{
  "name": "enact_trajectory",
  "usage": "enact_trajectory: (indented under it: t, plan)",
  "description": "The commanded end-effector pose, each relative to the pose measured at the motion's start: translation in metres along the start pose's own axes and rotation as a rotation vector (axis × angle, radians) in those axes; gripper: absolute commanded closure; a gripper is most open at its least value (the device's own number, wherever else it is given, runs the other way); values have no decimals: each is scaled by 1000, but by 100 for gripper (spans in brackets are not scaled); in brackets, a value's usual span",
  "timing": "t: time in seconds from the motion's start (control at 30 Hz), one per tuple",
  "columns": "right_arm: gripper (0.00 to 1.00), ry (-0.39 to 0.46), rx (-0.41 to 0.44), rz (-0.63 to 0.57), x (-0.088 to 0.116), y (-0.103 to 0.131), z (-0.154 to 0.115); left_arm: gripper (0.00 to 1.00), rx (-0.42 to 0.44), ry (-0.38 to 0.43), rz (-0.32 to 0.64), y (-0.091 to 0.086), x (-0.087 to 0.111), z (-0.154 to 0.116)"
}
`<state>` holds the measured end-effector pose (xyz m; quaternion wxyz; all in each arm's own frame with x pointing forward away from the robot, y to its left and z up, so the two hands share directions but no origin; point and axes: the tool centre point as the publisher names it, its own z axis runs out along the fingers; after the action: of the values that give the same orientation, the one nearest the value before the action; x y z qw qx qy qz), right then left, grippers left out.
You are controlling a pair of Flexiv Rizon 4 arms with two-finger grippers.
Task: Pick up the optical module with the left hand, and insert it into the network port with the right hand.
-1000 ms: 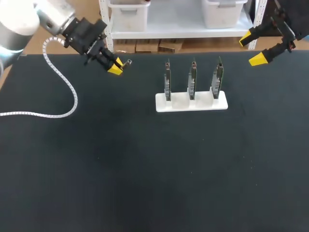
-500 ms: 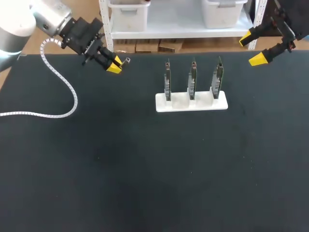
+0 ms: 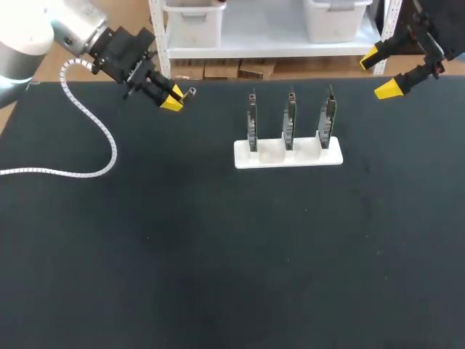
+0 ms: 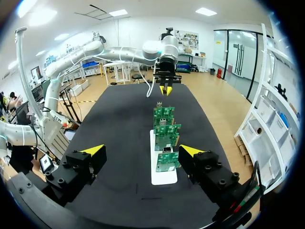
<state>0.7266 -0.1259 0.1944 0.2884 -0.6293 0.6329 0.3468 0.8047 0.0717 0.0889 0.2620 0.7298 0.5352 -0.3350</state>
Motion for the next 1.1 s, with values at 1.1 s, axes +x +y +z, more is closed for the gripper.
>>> enact_trajectory:
  t: [1.1]
  plan:
    - [0, 0, 2, -1, 0, 1, 0, 100, -181, -10, 362, -10, -214, 5]
